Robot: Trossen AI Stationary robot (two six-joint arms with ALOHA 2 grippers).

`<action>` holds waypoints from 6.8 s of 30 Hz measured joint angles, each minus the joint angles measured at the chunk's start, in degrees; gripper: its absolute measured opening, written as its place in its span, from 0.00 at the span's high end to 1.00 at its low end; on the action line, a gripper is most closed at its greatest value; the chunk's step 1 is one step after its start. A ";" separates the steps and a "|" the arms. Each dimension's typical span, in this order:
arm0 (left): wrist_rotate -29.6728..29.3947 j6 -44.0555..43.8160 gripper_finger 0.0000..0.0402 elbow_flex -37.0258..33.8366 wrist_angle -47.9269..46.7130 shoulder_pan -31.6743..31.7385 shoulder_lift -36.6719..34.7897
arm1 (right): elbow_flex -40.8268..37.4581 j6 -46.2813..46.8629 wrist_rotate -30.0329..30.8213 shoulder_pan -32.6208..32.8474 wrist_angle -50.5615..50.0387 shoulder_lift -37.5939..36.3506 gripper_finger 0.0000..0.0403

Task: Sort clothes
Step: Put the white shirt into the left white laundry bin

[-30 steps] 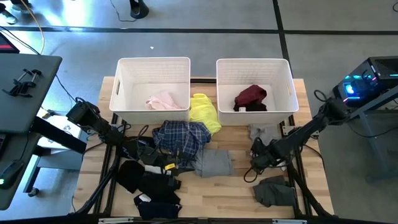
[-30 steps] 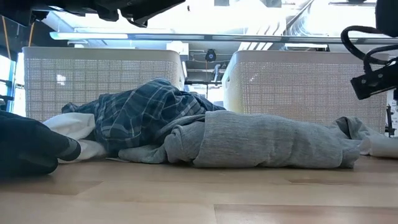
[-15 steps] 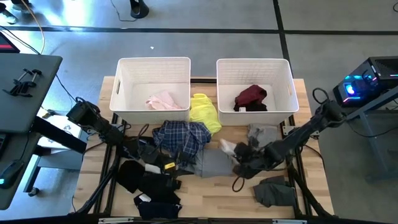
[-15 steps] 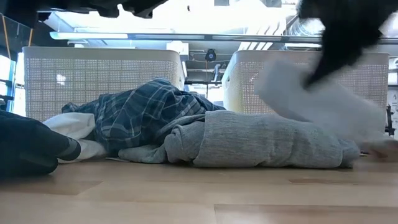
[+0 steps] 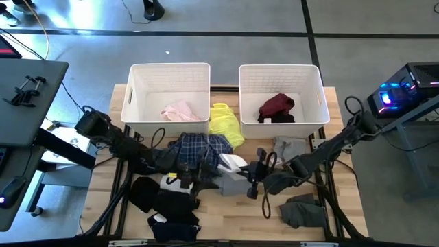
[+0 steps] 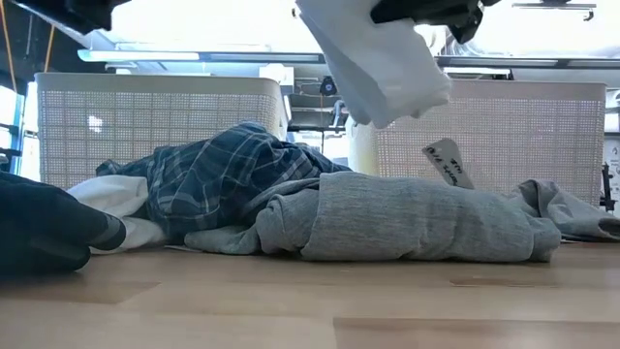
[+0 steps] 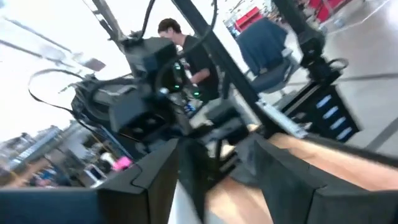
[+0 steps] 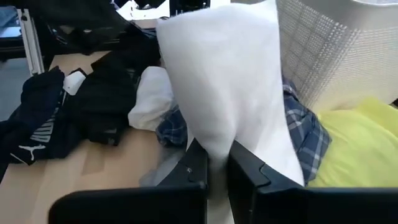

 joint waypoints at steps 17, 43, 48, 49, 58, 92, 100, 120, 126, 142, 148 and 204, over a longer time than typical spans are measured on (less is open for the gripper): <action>-1.83 -14.77 0.43 6.77 -26.50 7.06 0.04 | -0.02 -1.10 -2.39 -0.29 0.43 1.10 0.97; -24.12 -10.58 0.99 6.76 -24.61 -0.57 -7.30 | 0.07 11.74 -0.78 -0.21 -10.67 -1.50 0.58; -39.90 0.49 1.00 6.75 -24.30 -3.10 -15.90 | 0.00 15.49 -0.28 0.00 -13.92 -1.26 0.58; -43.17 3.42 1.00 6.75 -24.37 -3.02 -17.82 | 0.00 15.63 -0.24 0.00 -13.96 -1.26 0.58; -60.89 12.25 1.00 6.77 -37.06 12.01 -34.81 | 0.00 15.61 0.58 0.00 -13.42 -1.26 0.58; -4.78 -30.56 0.73 13.98 -92.56 66.64 -5.93 | 0.00 15.12 1.04 -0.39 -13.71 -1.26 0.58; 5.90 -30.70 0.47 14.01 -92.31 72.09 -10.38 | 0.00 15.12 1.05 -0.37 -13.73 -1.26 0.58; 18.65 -22.60 0.61 22.18 -92.96 38.21 -42.55 | 0.00 15.12 1.43 -0.37 -13.75 -1.26 0.58; 11.45 -10.40 0.70 21.67 -93.87 16.73 -41.98 | 0.00 15.12 1.49 -0.37 -13.75 -1.26 0.58; -13.67 -30.39 0.84 20.17 -97.58 -9.93 -25.06 | 0.00 15.12 1.58 -0.37 -13.75 -1.24 0.58; -17.45 -39.59 0.88 15.10 -92.56 -14.30 -19.44 | 0.00 15.16 0.89 -0.22 -13.75 0.26 0.58; -12.80 -62.98 0.87 -9.54 -63.60 -12.51 -4.70 | 0.00 6.53 -11.32 3.55 -4.58 11.20 0.58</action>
